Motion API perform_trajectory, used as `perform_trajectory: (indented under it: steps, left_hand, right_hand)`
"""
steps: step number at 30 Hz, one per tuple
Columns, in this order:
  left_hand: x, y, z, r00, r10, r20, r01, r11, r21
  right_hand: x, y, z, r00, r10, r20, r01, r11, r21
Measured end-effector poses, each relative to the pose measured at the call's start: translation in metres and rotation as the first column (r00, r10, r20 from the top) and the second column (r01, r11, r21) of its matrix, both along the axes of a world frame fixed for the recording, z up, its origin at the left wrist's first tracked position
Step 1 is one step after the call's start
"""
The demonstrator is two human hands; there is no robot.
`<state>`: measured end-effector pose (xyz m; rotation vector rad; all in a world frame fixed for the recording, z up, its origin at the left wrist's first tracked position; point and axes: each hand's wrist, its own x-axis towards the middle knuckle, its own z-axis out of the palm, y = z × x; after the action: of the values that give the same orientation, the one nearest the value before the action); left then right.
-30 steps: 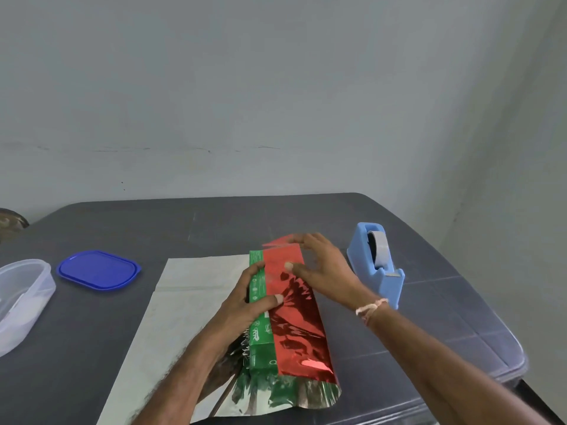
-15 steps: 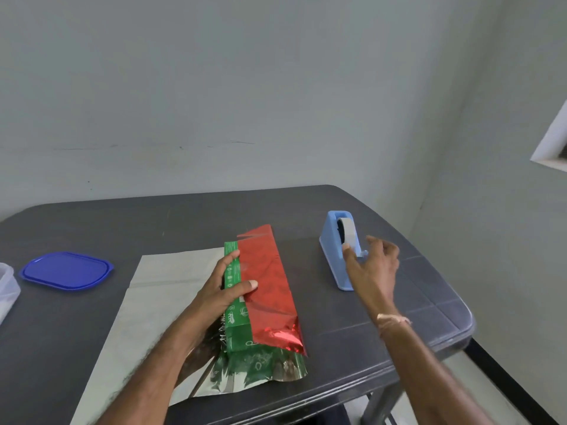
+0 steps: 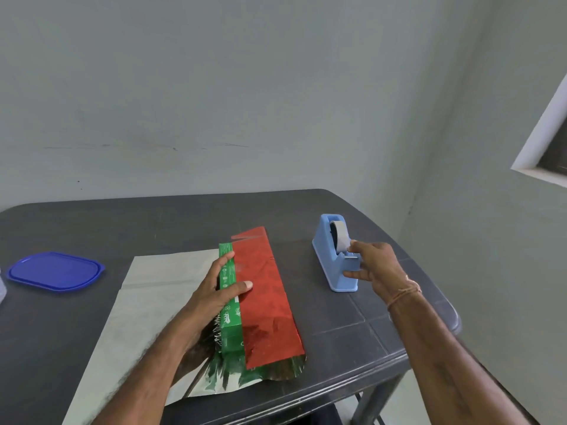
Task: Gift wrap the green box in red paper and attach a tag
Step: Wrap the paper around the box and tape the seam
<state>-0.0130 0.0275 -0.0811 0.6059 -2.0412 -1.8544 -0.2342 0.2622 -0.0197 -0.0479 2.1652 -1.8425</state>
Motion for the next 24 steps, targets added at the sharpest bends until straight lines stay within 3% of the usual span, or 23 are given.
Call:
perform_trajectory:
  steps: [9, 17, 24]
  left_hand:
    - [0.000, 0.004, 0.004, 1.000, 0.017, 0.008, -0.017, 1.000, 0.010]
    - [-0.001, 0.006, 0.006, 0.999, 0.027, 0.020, -0.027, 1.000, -0.005]
    - [-0.001, 0.006, 0.005, 0.999, 0.031, 0.027, -0.030, 0.999, -0.016]
  right_hand:
    - [0.016, -0.001, -0.017, 0.995, -0.093, -0.027, 0.090, 0.991, -0.095]
    - [0.026, 0.003, -0.035, 0.993, -0.100, -0.063, 0.080, 0.962, -0.260]
    - [0.030, 0.007, -0.062, 0.992, -0.073, -0.102, 0.040, 0.954, -0.298]
